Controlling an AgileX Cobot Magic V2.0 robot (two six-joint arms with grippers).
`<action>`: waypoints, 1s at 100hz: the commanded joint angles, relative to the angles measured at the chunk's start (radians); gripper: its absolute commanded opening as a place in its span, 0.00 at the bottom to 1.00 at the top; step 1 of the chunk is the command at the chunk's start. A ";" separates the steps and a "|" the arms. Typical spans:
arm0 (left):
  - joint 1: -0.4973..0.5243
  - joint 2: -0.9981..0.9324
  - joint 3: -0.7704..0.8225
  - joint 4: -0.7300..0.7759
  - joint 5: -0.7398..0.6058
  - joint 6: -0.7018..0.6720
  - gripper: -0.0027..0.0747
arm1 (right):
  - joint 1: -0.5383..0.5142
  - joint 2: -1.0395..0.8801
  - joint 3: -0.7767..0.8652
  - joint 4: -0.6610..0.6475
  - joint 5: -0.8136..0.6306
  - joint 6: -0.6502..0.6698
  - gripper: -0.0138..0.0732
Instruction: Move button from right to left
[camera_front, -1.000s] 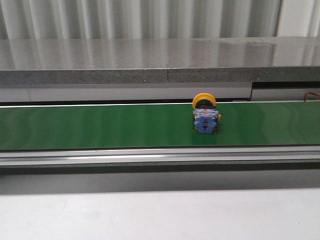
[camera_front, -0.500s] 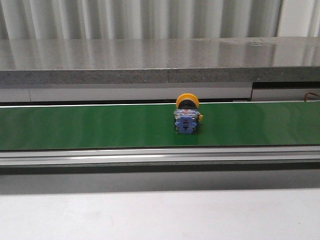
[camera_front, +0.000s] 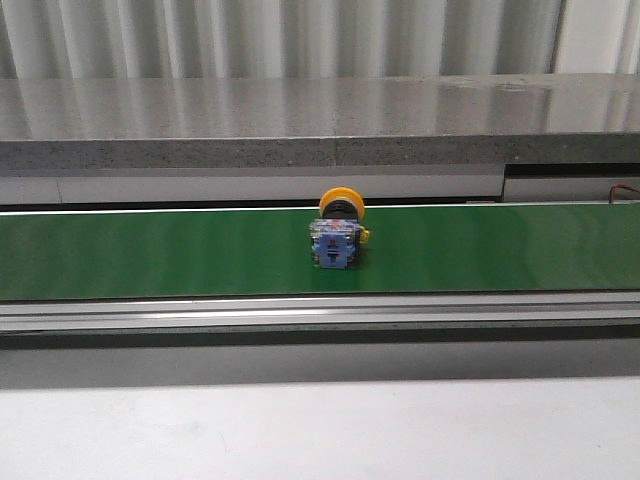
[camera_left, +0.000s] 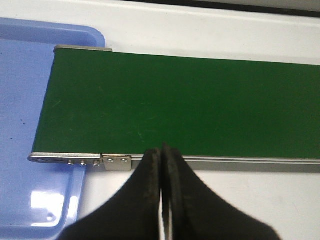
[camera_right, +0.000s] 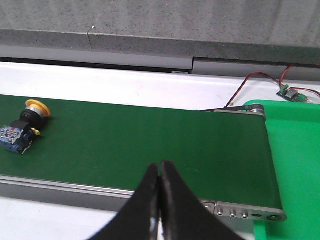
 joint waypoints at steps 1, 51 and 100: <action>-0.007 0.024 -0.036 -0.011 -0.045 -0.008 0.01 | -0.001 0.001 -0.023 0.019 -0.065 -0.008 0.08; -0.007 0.088 -0.035 -0.015 -0.037 -0.008 0.28 | -0.001 0.001 -0.023 0.019 -0.065 -0.008 0.08; -0.014 0.101 -0.041 -0.170 -0.070 0.008 0.89 | -0.001 0.001 -0.023 0.019 -0.065 -0.008 0.08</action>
